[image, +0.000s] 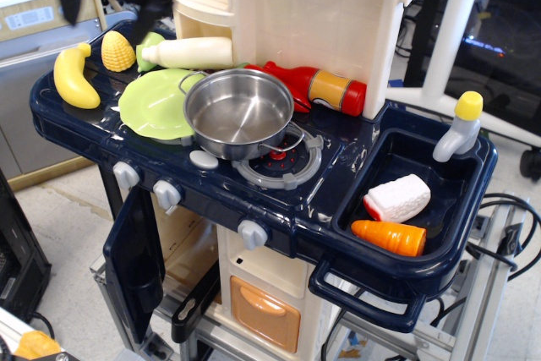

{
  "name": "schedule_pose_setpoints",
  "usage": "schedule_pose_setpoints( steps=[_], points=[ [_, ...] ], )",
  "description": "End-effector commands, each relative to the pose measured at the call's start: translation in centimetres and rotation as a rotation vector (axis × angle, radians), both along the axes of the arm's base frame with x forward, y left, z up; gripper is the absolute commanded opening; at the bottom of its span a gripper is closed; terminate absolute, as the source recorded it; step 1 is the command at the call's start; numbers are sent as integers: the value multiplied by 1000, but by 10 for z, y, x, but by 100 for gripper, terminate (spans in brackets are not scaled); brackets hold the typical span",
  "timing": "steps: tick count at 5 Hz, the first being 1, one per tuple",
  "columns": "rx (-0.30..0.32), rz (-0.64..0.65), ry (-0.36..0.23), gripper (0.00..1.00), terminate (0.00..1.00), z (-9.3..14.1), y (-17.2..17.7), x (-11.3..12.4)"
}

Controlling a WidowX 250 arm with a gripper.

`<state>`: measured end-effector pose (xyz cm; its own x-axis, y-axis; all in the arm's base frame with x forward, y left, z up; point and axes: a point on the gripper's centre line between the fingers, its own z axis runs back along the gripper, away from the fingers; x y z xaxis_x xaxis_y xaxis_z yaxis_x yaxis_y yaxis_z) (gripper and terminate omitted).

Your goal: Put banana in pot or pan

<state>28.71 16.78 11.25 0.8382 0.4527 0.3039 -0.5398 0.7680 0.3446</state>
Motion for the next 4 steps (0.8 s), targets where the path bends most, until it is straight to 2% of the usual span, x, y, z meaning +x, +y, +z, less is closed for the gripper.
schedule_pose_setpoints(
  steps=[1,2,4],
  points=[
    [22,103,-130,100,0,-15,51,4],
    [2,121,-165,100,0,-34,71,8],
    [-29,126,-196,100,0,-52,90,11]
  ],
)
